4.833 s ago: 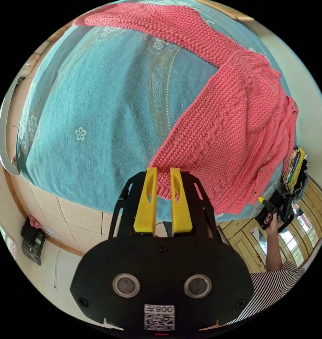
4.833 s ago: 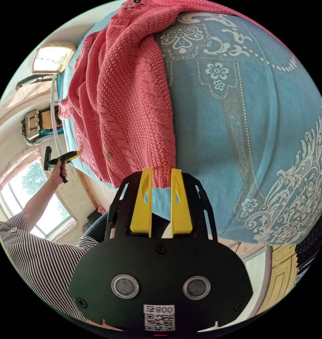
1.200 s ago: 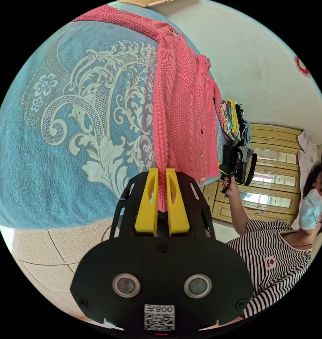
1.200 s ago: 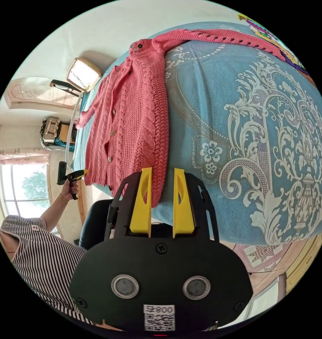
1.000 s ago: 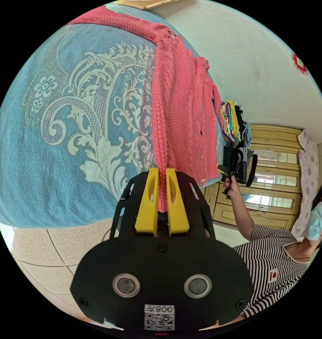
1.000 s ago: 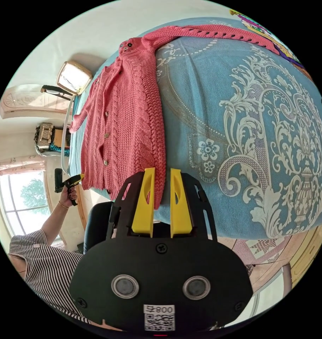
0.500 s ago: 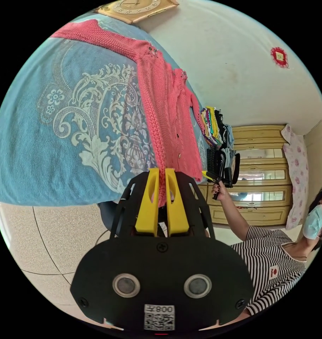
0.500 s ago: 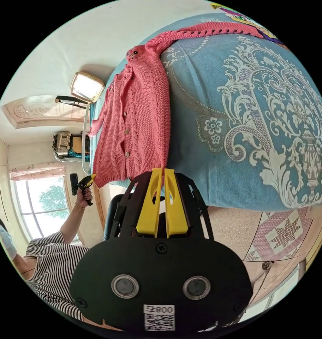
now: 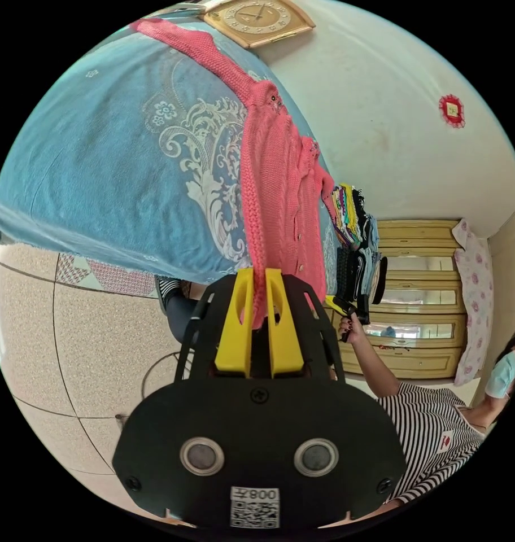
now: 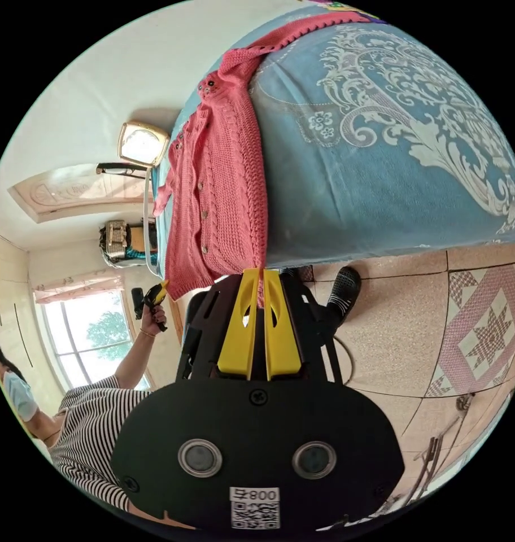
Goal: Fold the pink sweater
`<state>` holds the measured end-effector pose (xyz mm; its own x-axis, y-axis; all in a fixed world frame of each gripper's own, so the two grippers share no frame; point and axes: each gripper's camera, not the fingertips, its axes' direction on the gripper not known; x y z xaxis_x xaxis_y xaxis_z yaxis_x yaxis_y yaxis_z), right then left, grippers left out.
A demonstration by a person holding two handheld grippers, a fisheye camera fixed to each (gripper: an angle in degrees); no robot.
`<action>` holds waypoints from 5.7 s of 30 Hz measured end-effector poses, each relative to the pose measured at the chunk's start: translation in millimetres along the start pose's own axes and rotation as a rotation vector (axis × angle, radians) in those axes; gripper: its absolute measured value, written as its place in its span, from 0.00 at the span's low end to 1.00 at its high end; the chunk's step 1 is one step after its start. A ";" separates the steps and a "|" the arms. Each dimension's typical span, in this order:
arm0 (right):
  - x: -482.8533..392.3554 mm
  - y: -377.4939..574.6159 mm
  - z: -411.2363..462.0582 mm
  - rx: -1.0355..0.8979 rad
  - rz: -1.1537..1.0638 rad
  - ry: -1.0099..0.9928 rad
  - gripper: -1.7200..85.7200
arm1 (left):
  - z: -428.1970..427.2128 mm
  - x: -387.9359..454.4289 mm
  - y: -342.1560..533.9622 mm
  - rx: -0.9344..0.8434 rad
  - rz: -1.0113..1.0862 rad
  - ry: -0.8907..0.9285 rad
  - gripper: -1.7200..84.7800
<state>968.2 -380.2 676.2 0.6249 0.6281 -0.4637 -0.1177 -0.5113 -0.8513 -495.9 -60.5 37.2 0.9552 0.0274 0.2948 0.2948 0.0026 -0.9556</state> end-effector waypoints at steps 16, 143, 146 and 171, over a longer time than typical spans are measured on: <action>-81.5 -35.0 -63.2 0.262 -0.033 0.307 0.08 | 82.6 114.6 -22.0 0.024 0.343 -0.053 0.10; -487.4 -384.7 42.8 0.337 -0.792 0.610 0.11 | 76.3 497.0 -486.9 0.161 0.734 -0.427 0.05; -482.0 -390.9 51.8 0.326 -0.754 0.600 0.11 | 103.7 488.4 -490.0 0.030 0.717 -0.482 0.05; -534.9 -458.7 145.1 0.109 -0.804 0.204 0.03 | 121.9 457.0 -482.7 0.032 0.716 -0.485 0.05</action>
<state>576.0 -396.5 1279.0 0.6765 0.6534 0.3397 0.3562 0.1134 -0.9275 -205.0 72.7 632.5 0.7916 0.4566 -0.4062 -0.3815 -0.1500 -0.9121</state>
